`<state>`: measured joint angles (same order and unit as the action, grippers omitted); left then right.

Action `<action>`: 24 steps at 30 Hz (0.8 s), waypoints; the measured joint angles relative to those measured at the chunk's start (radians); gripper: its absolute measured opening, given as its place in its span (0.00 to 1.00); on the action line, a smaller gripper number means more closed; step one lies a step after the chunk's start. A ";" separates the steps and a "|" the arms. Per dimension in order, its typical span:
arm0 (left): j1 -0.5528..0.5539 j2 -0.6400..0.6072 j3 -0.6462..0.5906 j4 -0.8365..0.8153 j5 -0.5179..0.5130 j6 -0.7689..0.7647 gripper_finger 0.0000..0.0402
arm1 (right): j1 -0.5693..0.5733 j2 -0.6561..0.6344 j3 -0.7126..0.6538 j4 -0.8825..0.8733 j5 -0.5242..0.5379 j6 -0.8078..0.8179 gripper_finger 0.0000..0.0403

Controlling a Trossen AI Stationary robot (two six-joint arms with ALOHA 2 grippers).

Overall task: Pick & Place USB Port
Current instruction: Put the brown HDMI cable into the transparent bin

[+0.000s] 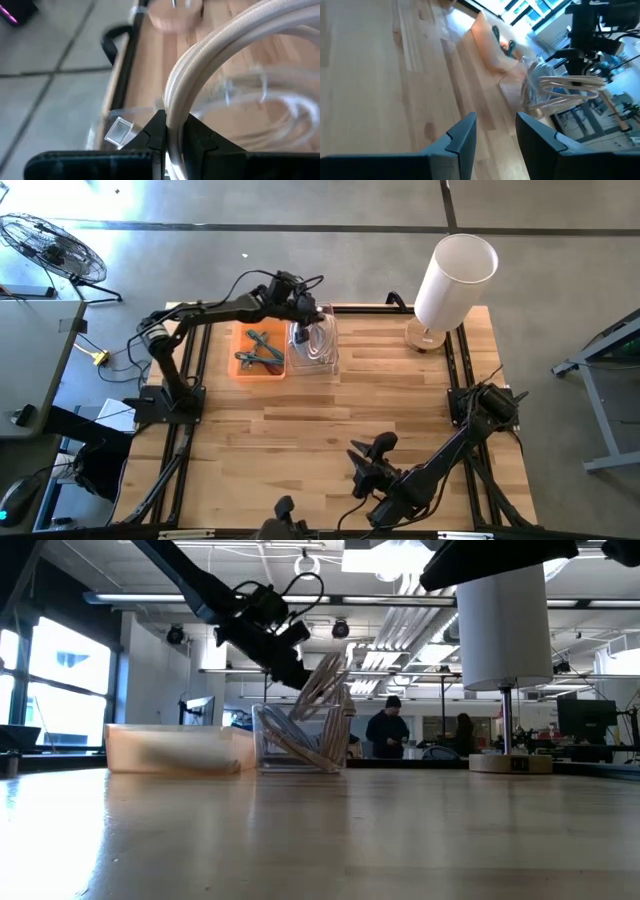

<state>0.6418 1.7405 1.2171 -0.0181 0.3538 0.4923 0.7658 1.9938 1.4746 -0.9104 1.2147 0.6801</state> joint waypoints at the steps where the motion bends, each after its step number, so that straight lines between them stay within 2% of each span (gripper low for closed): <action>1: 0.000 0.015 0.000 0.000 0.000 0.000 0.07 | 0.000 0.000 0.000 0.000 -0.011 0.005 0.32; 5: 0.000 0.051 0.000 0.030 0.003 -0.002 0.10 | 0.000 0.000 0.000 -0.008 -0.046 0.038 0.32; 12: 0.000 0.050 0.001 0.030 0.024 -0.023 0.39 | 0.000 0.000 0.000 -0.009 -0.085 0.072 0.32; 17: 0.000 0.032 0.002 0.013 0.041 -0.030 0.55 | 0.000 0.000 0.000 -0.011 -0.089 0.079 0.32; 20: -0.007 0.023 0.002 0.020 0.092 -0.028 0.61 | 0.000 -0.002 0.000 -0.017 -0.087 0.077 0.32; 24: -0.014 0.002 0.002 0.014 0.197 -0.023 0.62 | -0.001 -0.021 0.000 -0.042 -0.080 0.073 0.32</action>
<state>0.6283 1.7422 1.2186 -0.0044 0.5507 0.4696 0.7647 1.9730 1.4746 -0.9527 1.1342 0.7534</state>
